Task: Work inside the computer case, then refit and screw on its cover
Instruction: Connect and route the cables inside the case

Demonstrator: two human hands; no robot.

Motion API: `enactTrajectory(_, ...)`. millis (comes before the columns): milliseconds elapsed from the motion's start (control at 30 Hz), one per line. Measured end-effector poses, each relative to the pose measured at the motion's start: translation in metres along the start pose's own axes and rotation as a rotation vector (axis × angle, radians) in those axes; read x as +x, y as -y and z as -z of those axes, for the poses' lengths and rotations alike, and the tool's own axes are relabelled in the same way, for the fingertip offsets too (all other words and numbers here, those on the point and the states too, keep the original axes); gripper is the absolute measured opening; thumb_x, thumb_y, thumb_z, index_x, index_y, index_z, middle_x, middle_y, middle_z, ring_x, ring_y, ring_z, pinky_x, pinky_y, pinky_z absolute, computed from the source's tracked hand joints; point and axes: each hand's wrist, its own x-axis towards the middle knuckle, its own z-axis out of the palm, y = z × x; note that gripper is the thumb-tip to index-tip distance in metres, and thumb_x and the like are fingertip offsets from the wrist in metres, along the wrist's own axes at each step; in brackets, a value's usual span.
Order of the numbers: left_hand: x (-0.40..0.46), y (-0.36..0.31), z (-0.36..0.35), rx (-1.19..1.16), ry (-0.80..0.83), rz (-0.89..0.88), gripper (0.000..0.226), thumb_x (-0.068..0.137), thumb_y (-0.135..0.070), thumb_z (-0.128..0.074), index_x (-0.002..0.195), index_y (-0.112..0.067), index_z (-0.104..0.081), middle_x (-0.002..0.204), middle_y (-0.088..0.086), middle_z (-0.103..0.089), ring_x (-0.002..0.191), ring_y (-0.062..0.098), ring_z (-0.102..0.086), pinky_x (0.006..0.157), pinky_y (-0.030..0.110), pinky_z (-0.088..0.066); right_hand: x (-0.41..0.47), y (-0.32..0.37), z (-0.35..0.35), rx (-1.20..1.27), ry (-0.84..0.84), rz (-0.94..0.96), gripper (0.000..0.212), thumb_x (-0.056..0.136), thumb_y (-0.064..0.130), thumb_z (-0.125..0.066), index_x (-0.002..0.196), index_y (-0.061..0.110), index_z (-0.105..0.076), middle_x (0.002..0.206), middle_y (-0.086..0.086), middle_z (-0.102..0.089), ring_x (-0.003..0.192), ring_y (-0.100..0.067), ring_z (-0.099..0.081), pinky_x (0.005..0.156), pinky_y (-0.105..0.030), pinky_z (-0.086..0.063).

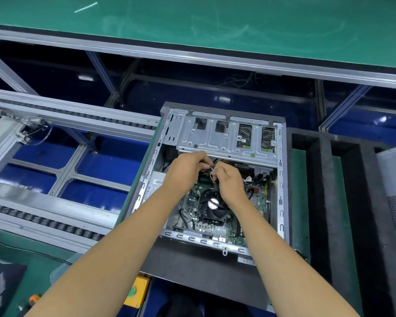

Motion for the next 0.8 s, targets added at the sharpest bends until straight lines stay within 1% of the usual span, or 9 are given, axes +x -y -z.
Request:
enactTrajectory(67,0.000,0.000,0.000,0.007,0.001,0.004,0.018,0.097,-0.017,-0.063,0.095,-0.033,-0.072,0.081,-0.015,-0.072,0.079,-0.001,-0.066,0.071,0.035,-0.058,0.000,0.000,-0.001,0.010,-0.001,0.002,0.040,0.097,0.011,-0.047,0.060,0.025,-0.051,0.060,0.014,-0.055,0.059,-0.008,-0.045,0.064,-0.035,-0.035)
enactTrajectory(200,-0.001,0.000,0.000,0.036,0.006,-0.003,0.021,0.097,-0.014,-0.061,0.096,-0.033,-0.070,0.077,-0.018,-0.068,0.074,-0.012,-0.060,0.070,0.034,-0.058,0.001,0.000,0.000,-0.012,0.004,0.012,0.042,0.096,0.012,-0.047,0.058,0.030,-0.051,0.062,0.012,-0.056,0.061,-0.011,-0.047,0.065,-0.037,-0.036)
enactTrajectory(333,0.000,-0.002,-0.001,0.084,0.018,0.011,0.019,0.097,-0.016,-0.060,0.097,-0.034,-0.067,0.080,-0.018,-0.068,0.076,-0.002,-0.062,0.068,0.034,-0.056,-0.001,0.001,-0.002,-0.055,-0.018,0.025,0.041,0.098,0.014,-0.047,0.061,0.031,-0.053,0.066,0.012,-0.060,0.066,-0.013,-0.054,0.069,-0.043,-0.046)
enactTrajectory(433,-0.003,-0.003,-0.002,0.145,-0.029,0.038,0.003,0.100,-0.033,-0.060,0.098,-0.034,-0.061,0.081,-0.011,-0.070,0.071,0.010,-0.063,0.061,0.033,-0.053,-0.003,-0.001,-0.001,-0.044,-0.084,0.057,0.035,0.099,0.012,-0.047,0.067,0.022,-0.059,0.067,0.006,-0.064,0.061,-0.010,-0.053,0.063,-0.040,-0.045)
enactTrajectory(500,-0.007,-0.004,-0.003,0.224,-0.088,0.032,0.010,0.099,-0.043,-0.059,0.099,-0.033,-0.061,0.079,-0.009,-0.070,0.071,0.014,-0.065,0.059,0.031,-0.050,-0.005,-0.002,0.001,-0.081,-0.126,0.066,0.029,0.098,0.014,-0.049,0.073,0.019,-0.064,0.064,0.002,-0.064,0.056,-0.015,-0.055,0.056,-0.039,-0.045)
enactTrajectory(600,-0.010,-0.005,-0.004,0.307,-0.191,0.085,0.017,0.099,-0.051,-0.058,0.099,-0.036,-0.065,0.078,-0.010,-0.071,0.072,0.013,-0.066,0.055,0.028,-0.045,-0.007,-0.001,0.002,-0.148,-0.176,0.058,0.023,0.096,0.017,-0.054,0.078,0.019,-0.067,0.063,0.000,-0.067,0.049,-0.016,-0.055,0.049,-0.037,-0.046)
enactTrajectory(667,-0.011,-0.005,-0.004,0.302,-0.241,0.154,0.021,0.097,-0.055,-0.059,0.097,-0.036,-0.068,0.076,-0.011,-0.072,0.070,0.011,-0.067,0.060,0.029,-0.050,-0.007,0.001,0.002,-0.172,-0.213,0.029,0.020,0.095,0.020,-0.056,0.079,0.019,-0.067,0.066,-0.001,-0.070,0.052,-0.022,-0.061,0.051,-0.040,-0.051)
enactTrajectory(733,-0.009,-0.005,-0.005,0.261,-0.269,0.224,0.023,0.095,-0.057,-0.060,0.094,-0.036,-0.070,0.071,-0.012,-0.070,0.069,0.009,-0.066,0.076,0.033,-0.052,-0.009,0.004,0.001,-0.180,-0.251,0.008,0.017,0.095,0.023,-0.059,0.081,0.020,-0.069,0.067,0.002,-0.071,0.055,-0.024,-0.066,0.053,-0.040,-0.055)
enactTrajectory(800,-0.008,-0.003,-0.005,0.228,-0.283,0.279,0.024,0.095,-0.057,-0.060,0.094,-0.035,-0.071,0.069,-0.012,-0.069,0.070,0.009,-0.065,0.093,0.037,-0.043,-0.010,0.004,0.002,-0.195,-0.281,0.007,0.016,0.093,0.025,-0.061,0.081,0.020,-0.071,0.065,0.006,-0.069,0.053,-0.019,-0.066,0.051,-0.037,-0.054)
